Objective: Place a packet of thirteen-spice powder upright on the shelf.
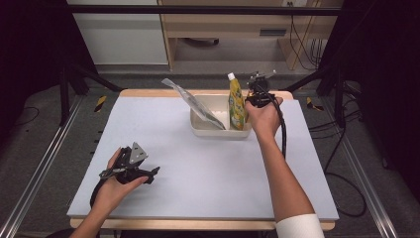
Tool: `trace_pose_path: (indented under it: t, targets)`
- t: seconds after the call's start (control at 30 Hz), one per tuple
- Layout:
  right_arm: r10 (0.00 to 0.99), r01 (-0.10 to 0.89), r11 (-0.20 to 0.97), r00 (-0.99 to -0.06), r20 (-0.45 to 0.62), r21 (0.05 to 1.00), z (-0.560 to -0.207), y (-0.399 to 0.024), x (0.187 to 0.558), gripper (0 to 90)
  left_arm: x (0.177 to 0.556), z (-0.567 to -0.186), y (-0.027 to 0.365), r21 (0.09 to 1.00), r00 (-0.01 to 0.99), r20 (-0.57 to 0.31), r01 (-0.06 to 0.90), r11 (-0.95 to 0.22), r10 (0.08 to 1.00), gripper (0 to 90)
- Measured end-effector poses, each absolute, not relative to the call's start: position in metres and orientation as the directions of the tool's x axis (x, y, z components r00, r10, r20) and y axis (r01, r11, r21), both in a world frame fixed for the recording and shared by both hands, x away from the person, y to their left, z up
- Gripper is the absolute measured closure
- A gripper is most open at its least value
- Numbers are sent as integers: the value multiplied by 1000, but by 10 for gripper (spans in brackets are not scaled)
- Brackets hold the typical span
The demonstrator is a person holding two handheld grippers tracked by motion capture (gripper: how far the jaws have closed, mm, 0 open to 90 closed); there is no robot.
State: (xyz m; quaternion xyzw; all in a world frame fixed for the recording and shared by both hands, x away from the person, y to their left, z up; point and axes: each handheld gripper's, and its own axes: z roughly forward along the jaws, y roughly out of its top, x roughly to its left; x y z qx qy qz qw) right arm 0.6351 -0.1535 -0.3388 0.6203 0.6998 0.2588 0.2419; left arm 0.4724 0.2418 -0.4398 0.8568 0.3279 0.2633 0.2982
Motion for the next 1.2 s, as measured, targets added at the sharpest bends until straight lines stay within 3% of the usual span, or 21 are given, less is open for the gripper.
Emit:
trace_pose_path:
  t: [0.3, 0.33, 0.37, 0.4, 0.57, 0.73, 0.93, 1.03, 1.2]
  targets:
    - [992, 737, 73, -121, 25, 672, -366, -157, 638, 665, 474, -440, 245, 693, 641, 261, 397, -603, 722, 104]
    - [991, 729, 75, -130, 29, 680, -369, -158, 638, 646, 474, -440, 245, 693, 639, 262, 396, -602, 723, 104]
    - [989, 704, 79, -144, 32, 706, -369, -161, 634, 572, 474, -439, 246, 693, 639, 263, 396, -603, 723, 104]
    - [989, 704, 79, -144, 32, 706, -369, -161, 634, 572, 474, -439, 246, 693, 638, 263, 397, -602, 723, 104]
    - [980, 578, 90, -197, 32, 811, -349, -172, 602, 502, 476, -440, 249, 698, 623, 259, 407, -589, 738, 95]
    - [972, 525, 126, -235, 1, 841, -349, -177, 571, 460, 479, -442, 255, 703, 603, 222, 446, -555, 766, 85]
    - [965, 493, 132, -261, 1, 860, -378, -187, 530, 362, 484, -446, 265, 711, 581, 173, 485, -509, 795, 67]
    - [961, 515, 150, -277, -1, 844, -416, -188, 507, 229, 486, -446, 271, 723, 574, 145, 495, -482, 806, 61]
    - [954, 554, 165, -299, 10, 816, -437, -191, 499, 172, 490, -447, 278, 730, 565, 126, 504, -462, 815, 59]
